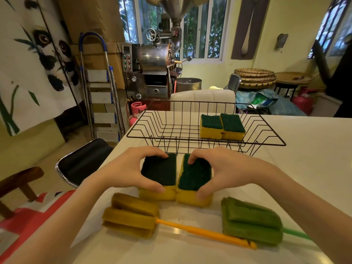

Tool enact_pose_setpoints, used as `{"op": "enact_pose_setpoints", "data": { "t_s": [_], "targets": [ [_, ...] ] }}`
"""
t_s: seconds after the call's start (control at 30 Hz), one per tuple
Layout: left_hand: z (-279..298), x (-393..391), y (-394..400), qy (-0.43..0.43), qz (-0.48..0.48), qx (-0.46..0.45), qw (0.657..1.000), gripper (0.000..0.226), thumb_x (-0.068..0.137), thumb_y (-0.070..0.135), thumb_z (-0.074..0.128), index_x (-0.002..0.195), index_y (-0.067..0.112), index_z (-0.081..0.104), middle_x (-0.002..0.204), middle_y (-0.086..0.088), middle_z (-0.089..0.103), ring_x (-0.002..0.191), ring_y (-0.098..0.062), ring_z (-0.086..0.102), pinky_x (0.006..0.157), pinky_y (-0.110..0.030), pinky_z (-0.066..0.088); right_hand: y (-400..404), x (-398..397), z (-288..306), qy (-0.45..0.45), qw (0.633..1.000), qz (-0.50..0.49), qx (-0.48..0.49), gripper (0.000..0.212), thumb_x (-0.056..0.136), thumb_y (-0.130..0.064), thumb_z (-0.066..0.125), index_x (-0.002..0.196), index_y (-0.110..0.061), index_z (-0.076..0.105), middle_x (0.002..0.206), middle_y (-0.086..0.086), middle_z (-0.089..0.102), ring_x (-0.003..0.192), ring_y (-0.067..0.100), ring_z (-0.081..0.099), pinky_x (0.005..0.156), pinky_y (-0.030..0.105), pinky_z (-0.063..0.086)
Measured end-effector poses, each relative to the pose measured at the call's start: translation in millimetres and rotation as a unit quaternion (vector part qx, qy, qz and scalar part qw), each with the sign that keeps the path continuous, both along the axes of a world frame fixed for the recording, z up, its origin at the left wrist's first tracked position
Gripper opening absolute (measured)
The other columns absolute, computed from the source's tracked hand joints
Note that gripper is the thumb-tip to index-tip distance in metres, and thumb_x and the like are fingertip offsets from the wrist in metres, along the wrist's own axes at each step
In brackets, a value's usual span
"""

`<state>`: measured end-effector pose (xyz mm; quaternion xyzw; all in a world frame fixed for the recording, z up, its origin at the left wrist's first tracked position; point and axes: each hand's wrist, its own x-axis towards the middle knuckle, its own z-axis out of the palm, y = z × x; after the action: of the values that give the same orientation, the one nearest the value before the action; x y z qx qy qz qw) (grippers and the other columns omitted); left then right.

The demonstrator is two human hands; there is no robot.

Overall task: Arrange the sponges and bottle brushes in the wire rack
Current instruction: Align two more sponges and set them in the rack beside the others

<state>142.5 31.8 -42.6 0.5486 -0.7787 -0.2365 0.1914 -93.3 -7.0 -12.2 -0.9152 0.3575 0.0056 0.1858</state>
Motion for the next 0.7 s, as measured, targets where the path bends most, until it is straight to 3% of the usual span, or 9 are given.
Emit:
{"op": "enact_pose_setpoints", "data": {
  "t_s": [0.13,0.23,0.37,0.47,0.57,0.63,0.7],
  "targets": [
    [27,0,0,0.015,-0.008,-0.017,1.0,0.071,0.04,0.073,0.066,0.106,0.06,0.045,0.118,0.038,0.047,0.114,0.021,0.035,0.084,-0.002,0.036,-9,-12,24,-0.037,0.999,0.015,0.023,0.067,0.063,-0.045,0.076,0.121,-0.035,0.043,0.122,-0.01,0.049,0.111,0.009,0.047,0.09,0.023,0.045],
    [51,-4,-7,0.015,-0.021,-0.049,0.998,0.072,0.041,0.068,0.068,0.109,0.056,0.047,0.119,0.033,0.048,0.117,0.012,0.039,0.092,-0.014,0.037,-22,-19,43,-0.066,0.997,0.013,0.039,0.064,0.062,-0.041,0.077,0.118,-0.037,0.046,0.125,-0.013,0.05,0.115,0.005,0.046,0.099,0.023,0.042],
    [79,-10,-26,0.007,-0.04,-0.076,0.996,0.069,0.042,0.062,0.069,0.107,0.054,0.045,0.118,0.032,0.046,0.113,0.013,0.039,0.083,-0.012,0.041,-44,-24,61,-0.1,0.993,0.006,0.06,0.057,0.057,-0.04,0.077,0.107,-0.043,0.049,0.114,-0.024,0.051,0.109,-0.004,0.048,0.088,0.011,0.041],
    [89,-9,-48,0.026,-0.042,-0.069,0.996,0.067,0.047,0.05,0.075,0.107,0.052,0.045,0.115,0.033,0.043,0.11,0.012,0.041,0.079,-0.007,0.041,-64,-26,70,-0.126,0.99,-0.007,0.061,0.055,0.053,-0.041,0.074,0.102,-0.043,0.05,0.112,-0.025,0.05,0.108,-0.003,0.049,0.09,0.012,0.042],
    [98,-5,-74,0.037,-0.05,-0.062,0.996,0.069,0.044,0.057,0.072,0.107,0.054,0.043,0.115,0.032,0.044,0.109,0.013,0.043,0.076,-0.003,0.044,-84,-27,75,-0.146,0.988,-0.023,0.053,0.057,0.05,-0.044,0.073,0.102,-0.044,0.049,0.111,-0.027,0.049,0.107,-0.005,0.048,0.089,0.011,0.04],
    [99,-2,-95,0.01,-0.041,-0.074,0.996,0.073,0.046,0.056,0.073,0.11,0.054,0.039,0.116,0.026,0.044,0.109,0.004,0.046,0.078,-0.011,0.047,-99,-26,76,-0.148,0.988,-0.034,0.028,0.058,0.053,-0.044,0.075,0.104,-0.045,0.046,0.11,-0.026,0.048,0.104,-0.004,0.048,0.086,0.01,0.04],
    [93,1,-121,-0.016,-0.023,-0.092,0.995,0.077,0.056,0.041,0.079,0.12,0.046,0.037,0.118,0.015,0.044,0.106,-0.005,0.047,0.076,-0.016,0.047,-115,-23,74,-0.147,0.988,-0.051,-0.004,0.062,0.059,-0.038,0.078,0.111,-0.04,0.045,0.112,-0.017,0.048,0.105,0.004,0.048,0.087,0.014,0.042]
  ]
}}
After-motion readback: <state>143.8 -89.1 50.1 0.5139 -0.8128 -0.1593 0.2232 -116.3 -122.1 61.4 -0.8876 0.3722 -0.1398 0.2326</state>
